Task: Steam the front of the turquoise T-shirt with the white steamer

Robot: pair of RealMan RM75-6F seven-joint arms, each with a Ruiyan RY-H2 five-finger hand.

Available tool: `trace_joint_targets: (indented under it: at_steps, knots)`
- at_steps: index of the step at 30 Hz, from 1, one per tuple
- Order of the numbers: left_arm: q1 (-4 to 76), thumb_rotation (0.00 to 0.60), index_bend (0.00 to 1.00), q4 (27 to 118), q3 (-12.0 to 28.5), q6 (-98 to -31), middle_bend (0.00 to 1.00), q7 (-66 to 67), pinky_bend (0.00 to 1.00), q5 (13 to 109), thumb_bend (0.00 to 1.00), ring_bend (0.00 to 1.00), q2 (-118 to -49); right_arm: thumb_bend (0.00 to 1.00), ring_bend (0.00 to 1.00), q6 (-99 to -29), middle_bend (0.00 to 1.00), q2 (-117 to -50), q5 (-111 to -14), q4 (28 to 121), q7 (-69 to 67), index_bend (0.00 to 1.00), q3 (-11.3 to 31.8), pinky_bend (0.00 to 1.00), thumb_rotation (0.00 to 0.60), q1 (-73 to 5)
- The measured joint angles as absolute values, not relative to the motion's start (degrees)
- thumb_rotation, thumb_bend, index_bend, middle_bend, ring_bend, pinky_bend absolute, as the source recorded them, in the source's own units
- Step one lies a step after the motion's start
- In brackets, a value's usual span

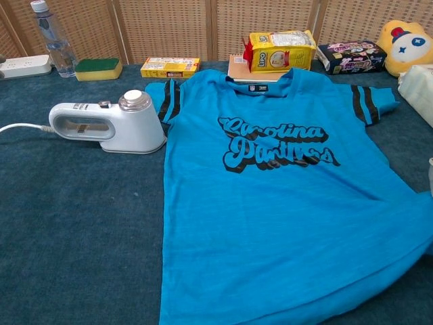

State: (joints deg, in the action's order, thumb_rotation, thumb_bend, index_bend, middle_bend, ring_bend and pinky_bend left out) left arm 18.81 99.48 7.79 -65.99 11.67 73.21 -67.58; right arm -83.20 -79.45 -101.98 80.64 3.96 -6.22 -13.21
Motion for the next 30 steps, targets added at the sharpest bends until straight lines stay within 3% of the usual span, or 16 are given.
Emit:
trace_joint_targets:
  at_steps: [20, 30]
  knots:
    - [22.9, 0.600, 0.00, 96.7, 8.9, -63.3, 0.13, 14.7, 0.23, 67.6, 0.23, 0.03, -70.5, 0.62, 0.67, -83.3, 0.59, -79.0, -101.2, 79.3, 2.8, 0.61, -6.8, 0.86, 0.600, -11.4]
    - [28.1, 0.600, 0.00, 90.7, 11.0, -60.0, 0.13, 18.5, 0.24, 63.8, 0.28, 0.04, -75.7, 0.62, 0.67, -83.1, 0.59, -79.0, -100.7, 78.8, 2.2, 0.62, -6.4, 0.86, 0.600, -11.2]
